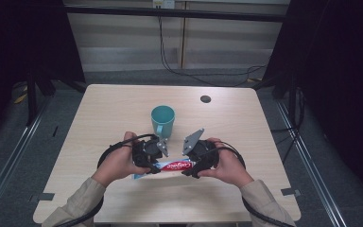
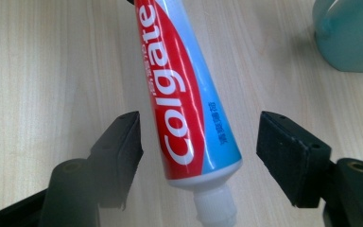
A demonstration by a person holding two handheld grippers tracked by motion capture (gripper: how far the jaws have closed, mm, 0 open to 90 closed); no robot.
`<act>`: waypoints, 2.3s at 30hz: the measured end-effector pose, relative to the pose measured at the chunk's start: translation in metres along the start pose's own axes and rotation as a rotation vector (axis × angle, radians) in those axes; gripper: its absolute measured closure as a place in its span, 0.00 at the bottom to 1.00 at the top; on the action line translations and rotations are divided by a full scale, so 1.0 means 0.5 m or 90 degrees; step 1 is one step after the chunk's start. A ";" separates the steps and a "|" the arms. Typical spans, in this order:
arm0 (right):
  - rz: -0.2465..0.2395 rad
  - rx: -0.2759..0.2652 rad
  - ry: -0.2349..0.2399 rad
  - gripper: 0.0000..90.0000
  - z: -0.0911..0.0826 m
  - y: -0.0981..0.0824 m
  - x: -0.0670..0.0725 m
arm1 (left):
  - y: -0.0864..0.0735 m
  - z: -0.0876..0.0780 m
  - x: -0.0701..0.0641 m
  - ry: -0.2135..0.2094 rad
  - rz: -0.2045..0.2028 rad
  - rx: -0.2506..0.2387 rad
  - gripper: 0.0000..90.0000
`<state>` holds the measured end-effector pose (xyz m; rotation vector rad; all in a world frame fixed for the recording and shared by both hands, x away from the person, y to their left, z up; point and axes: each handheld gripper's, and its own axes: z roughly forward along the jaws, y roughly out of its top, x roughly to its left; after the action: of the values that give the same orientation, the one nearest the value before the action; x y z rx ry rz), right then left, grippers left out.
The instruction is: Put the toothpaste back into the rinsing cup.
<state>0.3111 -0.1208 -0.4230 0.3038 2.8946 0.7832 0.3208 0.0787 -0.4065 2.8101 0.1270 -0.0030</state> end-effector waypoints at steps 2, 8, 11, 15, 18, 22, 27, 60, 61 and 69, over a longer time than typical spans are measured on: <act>-0.008 0.006 0.005 0.40 0.002 0.002 0.000 | 0.001 0.000 0.000 0.001 0.001 -0.002 0.82; -0.012 0.014 0.010 0.43 0.004 0.010 0.002 | 0.002 0.001 -0.001 -0.003 0.005 -0.008 0.81; -0.014 0.017 0.012 0.43 0.006 0.013 0.002 | 0.003 0.001 -0.004 0.004 0.010 -0.010 0.81; -0.016 0.012 0.015 0.46 0.011 0.014 0.002 | 0.005 -0.001 -0.006 -0.004 0.011 -0.013 0.81; -0.019 0.024 0.020 0.54 0.017 0.014 0.004 | 0.005 -0.005 -0.005 0.000 0.013 -0.017 0.81; -0.026 0.025 0.029 0.58 0.020 0.017 0.005 | 0.008 -0.010 -0.005 0.002 0.018 -0.019 0.81; -0.033 0.042 0.033 0.66 0.027 0.019 0.007 | 0.013 -0.013 -0.006 0.003 0.019 -0.025 0.80; 0.074 0.083 -0.062 0.82 -0.065 -0.066 -0.022 | -0.073 -0.028 0.036 0.042 -0.114 -0.185 0.27; 0.080 0.075 -0.057 0.82 -0.067 -0.068 -0.024 | -0.076 -0.026 0.038 0.042 -0.116 -0.186 0.27; 0.083 0.045 -0.072 0.82 -0.095 -0.068 -0.022 | -0.112 0.009 0.039 0.016 -0.169 -0.233 0.26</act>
<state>0.3080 -0.1752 -0.3989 0.5313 2.8220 0.6602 0.3354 0.1317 -0.4292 2.4099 0.4572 -0.0067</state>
